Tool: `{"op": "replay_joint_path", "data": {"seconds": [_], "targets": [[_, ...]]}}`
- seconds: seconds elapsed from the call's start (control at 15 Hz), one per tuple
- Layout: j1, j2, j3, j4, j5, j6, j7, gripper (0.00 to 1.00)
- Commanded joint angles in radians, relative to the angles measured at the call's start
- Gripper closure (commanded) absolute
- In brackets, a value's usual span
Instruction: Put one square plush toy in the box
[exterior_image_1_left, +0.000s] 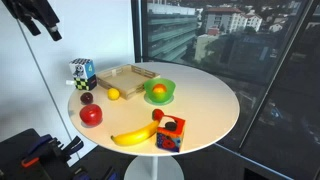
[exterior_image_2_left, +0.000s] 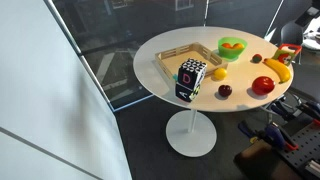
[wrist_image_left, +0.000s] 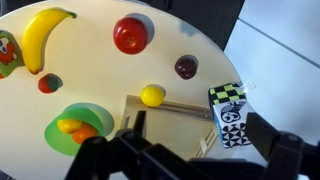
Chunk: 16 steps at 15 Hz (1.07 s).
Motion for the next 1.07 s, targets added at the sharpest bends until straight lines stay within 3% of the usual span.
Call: {"op": "replay_joint_path", "data": {"seconds": [0.0,0.4,1.0], "targets": [[-0.005,0.001,0.003,0.003,0.004,-0.004,-0.004,0.0],[-0.007,0.02,0.001,0.017,0.005,-0.006,-0.002,0.0],[0.007,0.157,0.009,0.102,0.015,0.029,-0.007,0.0]]}}
